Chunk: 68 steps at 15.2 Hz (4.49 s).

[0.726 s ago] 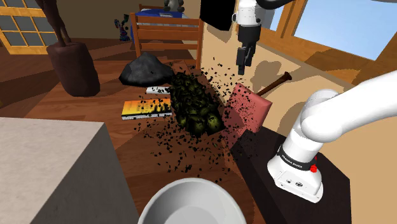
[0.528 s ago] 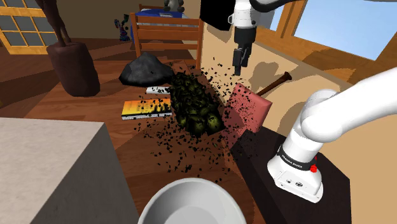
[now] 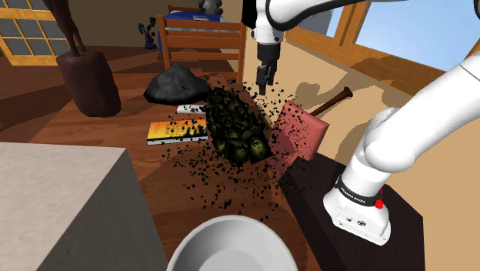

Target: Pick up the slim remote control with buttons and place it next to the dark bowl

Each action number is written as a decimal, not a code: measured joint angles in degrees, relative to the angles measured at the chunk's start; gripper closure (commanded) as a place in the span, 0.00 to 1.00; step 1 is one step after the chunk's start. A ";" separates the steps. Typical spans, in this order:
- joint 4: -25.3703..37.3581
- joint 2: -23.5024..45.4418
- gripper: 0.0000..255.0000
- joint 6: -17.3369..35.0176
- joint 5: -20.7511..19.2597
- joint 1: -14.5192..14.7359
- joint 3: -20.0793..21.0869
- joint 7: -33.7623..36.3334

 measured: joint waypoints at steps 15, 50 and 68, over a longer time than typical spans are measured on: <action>22.04 31.72 0.00 12.32 2.30 1.63 -0.12 -9.00; 43.23 55.13 1.00 16.08 3.28 2.35 1.57 -13.75; 50.70 51.12 1.00 4.55 3.47 2.30 1.63 -14.00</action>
